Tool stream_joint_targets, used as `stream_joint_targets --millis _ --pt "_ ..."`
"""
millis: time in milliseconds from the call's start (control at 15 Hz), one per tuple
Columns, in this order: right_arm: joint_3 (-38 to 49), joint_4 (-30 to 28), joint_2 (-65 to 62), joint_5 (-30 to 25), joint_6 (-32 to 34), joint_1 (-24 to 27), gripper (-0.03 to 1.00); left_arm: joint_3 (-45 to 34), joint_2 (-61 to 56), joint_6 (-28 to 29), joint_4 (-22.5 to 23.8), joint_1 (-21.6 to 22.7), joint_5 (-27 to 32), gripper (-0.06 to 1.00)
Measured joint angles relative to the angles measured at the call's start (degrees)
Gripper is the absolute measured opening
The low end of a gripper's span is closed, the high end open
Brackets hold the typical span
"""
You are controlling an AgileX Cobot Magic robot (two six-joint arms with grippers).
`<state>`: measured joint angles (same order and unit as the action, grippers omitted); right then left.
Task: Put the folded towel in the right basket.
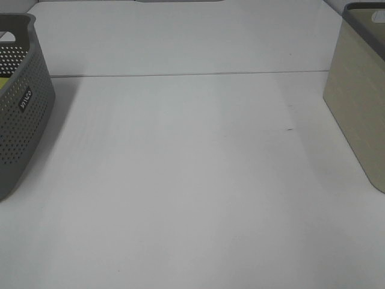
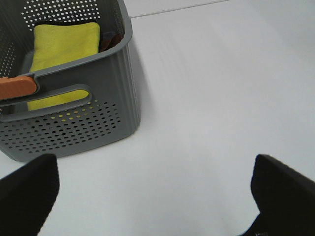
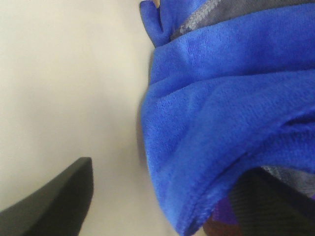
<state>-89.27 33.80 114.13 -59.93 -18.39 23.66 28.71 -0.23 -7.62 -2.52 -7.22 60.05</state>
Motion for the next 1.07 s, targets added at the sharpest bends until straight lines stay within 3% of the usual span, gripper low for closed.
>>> stream_joint_targets --millis 267,533,1067 --pt "0.0 -0.2 -0.5 -2.6 2.1 0.0 0.79 0.0 0.0 0.0 0.0 0.0 0.0 0.99" --pt "0.0 -4.4 -6.9 -3.3 7.3 0.0 0.79 0.0 0.0 0.0 0.0 0.0 0.0 0.99" --pt "0.0 -6.9 -20.6 -6.0 8.6 0.0 0.79 0.0 0.0 0.0 0.0 0.0 0.0 0.99"
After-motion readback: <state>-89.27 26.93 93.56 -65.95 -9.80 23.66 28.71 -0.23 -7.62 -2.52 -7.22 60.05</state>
